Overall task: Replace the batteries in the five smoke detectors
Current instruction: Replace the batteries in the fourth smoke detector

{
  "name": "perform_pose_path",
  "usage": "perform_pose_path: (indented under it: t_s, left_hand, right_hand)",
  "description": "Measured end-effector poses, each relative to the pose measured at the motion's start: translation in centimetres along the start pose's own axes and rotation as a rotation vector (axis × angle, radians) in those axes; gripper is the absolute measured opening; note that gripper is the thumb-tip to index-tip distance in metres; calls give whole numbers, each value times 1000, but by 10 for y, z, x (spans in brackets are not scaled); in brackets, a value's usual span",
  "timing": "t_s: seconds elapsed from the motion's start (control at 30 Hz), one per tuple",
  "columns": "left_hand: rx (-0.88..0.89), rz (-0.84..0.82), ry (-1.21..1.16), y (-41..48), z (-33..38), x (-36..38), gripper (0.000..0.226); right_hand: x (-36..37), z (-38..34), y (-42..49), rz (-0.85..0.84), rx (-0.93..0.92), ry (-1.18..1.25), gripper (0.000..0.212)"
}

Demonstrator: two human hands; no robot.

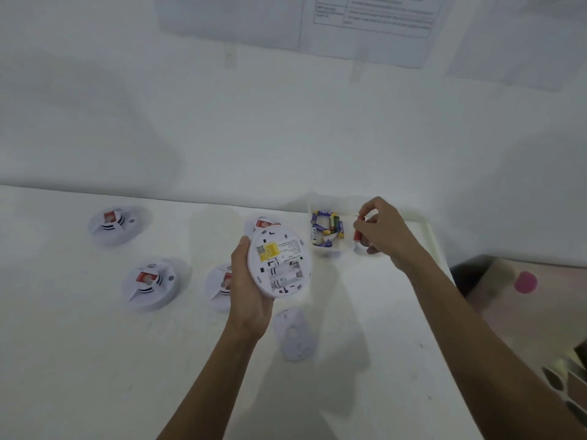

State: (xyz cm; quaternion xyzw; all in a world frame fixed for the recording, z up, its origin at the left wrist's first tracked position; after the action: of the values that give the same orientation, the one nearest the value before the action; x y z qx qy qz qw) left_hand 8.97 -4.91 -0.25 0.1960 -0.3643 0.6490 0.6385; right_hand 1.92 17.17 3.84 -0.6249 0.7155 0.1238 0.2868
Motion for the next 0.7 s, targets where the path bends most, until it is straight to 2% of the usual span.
perform_pose_path:
  t_s: [0.2, 0.37, 0.5, 0.7]
  left_hand:
    - [-17, 81, 1, 10, -27, 11, 50]
    - [-9, 64, -8, 20, -41, 24, 52]
    - [18, 40, -47, 27, -45, 31, 53]
    - [30, 39, -48, 37, -50, 40, 49]
  right_hand:
    - [-20, 48, 70, 14, 44, -150, 11]
    - [-19, 75, 99, -36, 75, -340, 17]
    - [-8, 82, 105, -129, 0, -573, 15]
    - [-4, 85, 111, -108, -56, -795, 18]
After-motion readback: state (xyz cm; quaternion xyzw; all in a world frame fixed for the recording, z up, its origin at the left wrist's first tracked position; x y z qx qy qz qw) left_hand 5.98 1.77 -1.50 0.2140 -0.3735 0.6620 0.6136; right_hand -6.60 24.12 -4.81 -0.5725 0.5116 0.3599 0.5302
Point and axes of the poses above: each hand's wrist, its own y-axis towards the middle knuckle, its own x-axis out of the palm, z = x × y, the point moved 5 cm from there along y, towards the middle knuckle, and after that the axes turned 1 degree about -y, right-handed, at the moved point
